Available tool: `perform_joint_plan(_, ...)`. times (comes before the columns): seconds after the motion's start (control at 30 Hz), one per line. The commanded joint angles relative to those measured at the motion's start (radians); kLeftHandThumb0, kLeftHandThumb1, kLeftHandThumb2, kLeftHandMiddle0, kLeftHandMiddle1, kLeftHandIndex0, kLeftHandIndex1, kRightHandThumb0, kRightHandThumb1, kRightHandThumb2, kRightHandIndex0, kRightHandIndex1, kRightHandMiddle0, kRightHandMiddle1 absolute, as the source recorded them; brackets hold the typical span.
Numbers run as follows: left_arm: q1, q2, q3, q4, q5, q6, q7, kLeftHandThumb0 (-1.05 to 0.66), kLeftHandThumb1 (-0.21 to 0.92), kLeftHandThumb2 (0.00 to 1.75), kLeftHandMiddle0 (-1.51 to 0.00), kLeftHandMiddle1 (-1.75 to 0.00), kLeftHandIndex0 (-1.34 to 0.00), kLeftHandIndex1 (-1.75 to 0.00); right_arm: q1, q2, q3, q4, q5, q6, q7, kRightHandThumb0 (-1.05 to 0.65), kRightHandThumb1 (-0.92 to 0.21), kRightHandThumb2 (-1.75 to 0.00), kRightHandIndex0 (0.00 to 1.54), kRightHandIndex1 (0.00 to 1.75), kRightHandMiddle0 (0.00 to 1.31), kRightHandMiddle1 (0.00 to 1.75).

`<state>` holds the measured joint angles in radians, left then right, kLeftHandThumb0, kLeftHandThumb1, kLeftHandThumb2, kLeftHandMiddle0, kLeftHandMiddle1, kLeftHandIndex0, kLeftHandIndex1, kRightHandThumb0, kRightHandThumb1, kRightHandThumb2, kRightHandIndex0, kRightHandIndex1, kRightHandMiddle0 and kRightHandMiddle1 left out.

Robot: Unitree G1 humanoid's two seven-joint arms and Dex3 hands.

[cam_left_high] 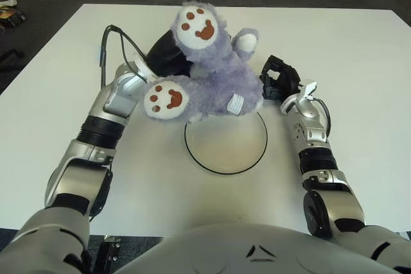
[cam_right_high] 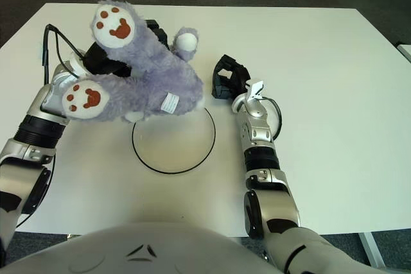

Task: Put the doll into the plate.

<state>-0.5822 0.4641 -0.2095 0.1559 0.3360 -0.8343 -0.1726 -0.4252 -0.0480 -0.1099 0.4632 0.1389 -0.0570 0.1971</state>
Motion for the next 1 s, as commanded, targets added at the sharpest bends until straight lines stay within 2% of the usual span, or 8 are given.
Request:
perform_joint_plan(0.0,0.014,0.011,0.011,-0.027,0.003,0.004,-0.021,-0.01,0.12,1.47,-0.68,-1.74,-0.70,-1.55,0.053,0.013,0.002,0.048,0.003,0.055,-0.015,-0.50,-0.26,-1.39,1.18,1.75,0.66,1.75)
perform_joint_plan(0.07,0.027,0.016,0.011,-0.046,0.010,0.012,-0.031,-0.01,0.17,1.46,-0.62,-1.75,-0.63,-1.66,0.052,0.014,0.004,0.048,0.001,0.053,-0.017,-0.51,-0.25,-1.40,1.20,1.75,0.67,1.75)
perform_joint_plan(0.2,0.039,0.019,0.013,-0.064,0.015,0.015,-0.042,-0.01,0.19,1.45,-0.59,-1.75,-0.59,-1.71,0.051,0.014,0.007,0.048,0.001,0.050,-0.015,-0.51,-0.25,-1.40,1.21,1.75,0.67,1.75)
perform_joint_plan(0.7,0.060,0.035,-0.007,-0.087,-0.084,-0.009,-0.154,0.00,0.31,1.32,-0.50,-1.75,-0.50,-1.73,0.050,0.013,0.009,0.049,0.003,0.048,-0.005,-0.51,-0.24,-1.41,1.19,1.75,0.68,1.75)
perform_joint_plan(0.83,0.063,0.031,-0.007,-0.083,-0.090,-0.018,-0.166,-0.01,0.34,1.18,-0.55,-1.75,-0.65,-1.37,0.047,0.012,0.010,0.052,0.003,0.050,-0.003,-0.51,-0.23,-1.42,1.19,1.75,0.68,1.75)
perform_joint_plan(0.97,0.081,0.023,-0.003,-0.087,-0.094,-0.028,-0.164,-0.01,0.37,1.12,-0.55,-1.75,-0.66,-1.30,0.035,0.011,0.008,0.070,0.005,0.054,-0.001,-0.52,-0.23,-1.42,1.20,1.75,0.69,1.75)
